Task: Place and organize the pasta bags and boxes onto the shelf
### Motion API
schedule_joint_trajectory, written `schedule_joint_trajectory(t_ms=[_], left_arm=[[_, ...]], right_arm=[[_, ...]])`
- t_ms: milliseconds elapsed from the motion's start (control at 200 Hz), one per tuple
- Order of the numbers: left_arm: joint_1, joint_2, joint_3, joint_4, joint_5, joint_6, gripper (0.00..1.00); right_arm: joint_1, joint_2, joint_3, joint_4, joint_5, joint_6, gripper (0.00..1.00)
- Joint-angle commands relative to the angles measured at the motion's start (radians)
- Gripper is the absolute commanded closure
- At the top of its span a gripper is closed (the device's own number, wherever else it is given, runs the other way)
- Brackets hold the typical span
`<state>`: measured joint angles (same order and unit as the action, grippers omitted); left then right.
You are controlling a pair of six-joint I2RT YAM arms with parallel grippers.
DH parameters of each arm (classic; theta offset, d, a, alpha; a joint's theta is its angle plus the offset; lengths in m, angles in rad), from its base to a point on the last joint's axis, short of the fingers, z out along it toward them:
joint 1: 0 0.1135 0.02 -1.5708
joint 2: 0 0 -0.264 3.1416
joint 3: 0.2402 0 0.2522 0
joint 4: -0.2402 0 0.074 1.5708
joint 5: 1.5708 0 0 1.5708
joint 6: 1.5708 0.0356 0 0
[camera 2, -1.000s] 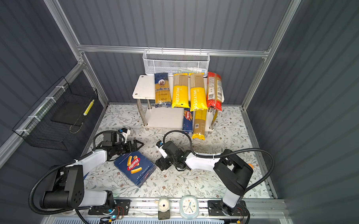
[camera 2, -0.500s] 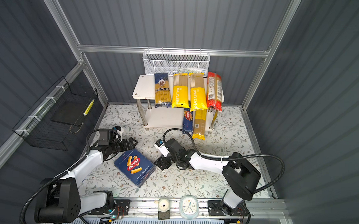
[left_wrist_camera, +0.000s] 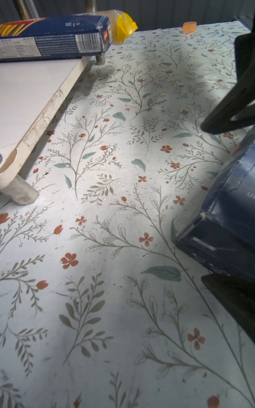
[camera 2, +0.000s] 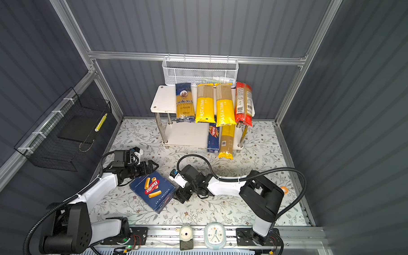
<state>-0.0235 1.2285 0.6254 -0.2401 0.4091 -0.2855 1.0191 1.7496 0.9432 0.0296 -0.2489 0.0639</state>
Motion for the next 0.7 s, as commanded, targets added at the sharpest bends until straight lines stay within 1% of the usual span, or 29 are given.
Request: schedule_joint_trajectory(t_ms=[0,95,155,280,385,580,695], left_arm=[[0.002,-0.036,-0.025,-0.021,0.092,-0.023,0.01],[0.002,-0.034,-0.032,0.005,0.145,-0.041,0.00],[0.002,-0.024,-0.042,0.047,0.198,-0.063,0.00],[-0.001,-0.005,-0.064,0.144,0.267,-0.122,0.01],[-0.034,0.005,-0.068,0.204,0.267,-0.160,0.00],[-0.144,0.024,-0.038,0.196,0.199,-0.172,0.01],[-0.165,0.012,-0.046,0.183,0.174,-0.179,0.01]], right_arm=[[-0.001,0.013,0.042,0.012,0.048,0.031,0.16],[-0.009,0.013,0.053,0.019,0.066,0.062,0.15],[-0.020,0.016,0.058,0.028,0.065,0.093,0.16],[-0.047,0.015,0.058,0.065,0.067,0.175,0.15],[-0.077,0.010,0.057,0.094,0.088,0.229,0.15],[-0.159,-0.018,0.059,0.100,0.106,0.297,0.15],[-0.215,-0.061,0.028,0.115,0.094,0.336,0.14]])
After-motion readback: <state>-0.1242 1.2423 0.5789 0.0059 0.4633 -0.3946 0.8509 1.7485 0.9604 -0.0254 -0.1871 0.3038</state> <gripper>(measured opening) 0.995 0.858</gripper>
